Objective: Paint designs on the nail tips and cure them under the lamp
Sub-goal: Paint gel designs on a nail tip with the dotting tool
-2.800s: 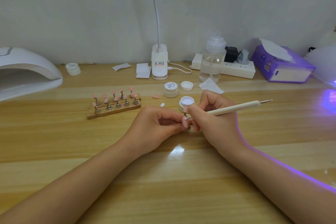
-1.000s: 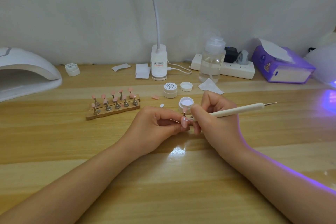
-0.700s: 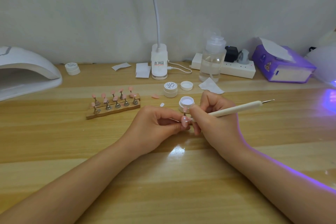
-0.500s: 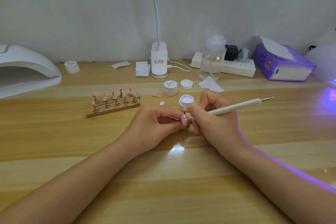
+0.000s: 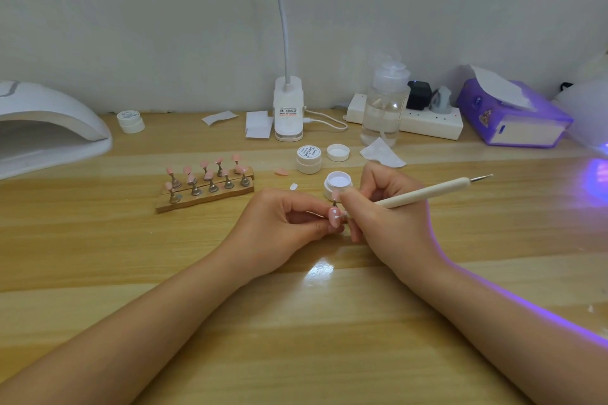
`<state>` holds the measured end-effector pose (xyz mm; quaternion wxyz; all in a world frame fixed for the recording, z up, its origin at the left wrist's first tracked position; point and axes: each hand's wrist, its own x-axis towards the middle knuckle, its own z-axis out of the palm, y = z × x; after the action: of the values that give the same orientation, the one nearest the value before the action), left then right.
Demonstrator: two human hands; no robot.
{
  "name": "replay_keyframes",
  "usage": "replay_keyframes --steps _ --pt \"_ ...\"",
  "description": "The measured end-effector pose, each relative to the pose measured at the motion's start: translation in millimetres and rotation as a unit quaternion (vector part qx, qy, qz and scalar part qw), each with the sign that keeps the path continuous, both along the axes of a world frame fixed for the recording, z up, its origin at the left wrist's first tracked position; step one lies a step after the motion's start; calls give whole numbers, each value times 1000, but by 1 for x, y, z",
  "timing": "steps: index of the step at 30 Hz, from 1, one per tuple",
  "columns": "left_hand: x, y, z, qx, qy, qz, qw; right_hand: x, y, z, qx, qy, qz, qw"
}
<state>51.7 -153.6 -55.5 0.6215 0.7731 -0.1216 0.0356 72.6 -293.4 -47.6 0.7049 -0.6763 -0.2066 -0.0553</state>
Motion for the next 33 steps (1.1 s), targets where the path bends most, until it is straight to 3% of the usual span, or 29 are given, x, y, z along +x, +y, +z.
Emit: replay_keyframes --steps 33 --pt "1 0 0 0 4 -4 1000 1 0 -1 -12 -8 -23 1000"
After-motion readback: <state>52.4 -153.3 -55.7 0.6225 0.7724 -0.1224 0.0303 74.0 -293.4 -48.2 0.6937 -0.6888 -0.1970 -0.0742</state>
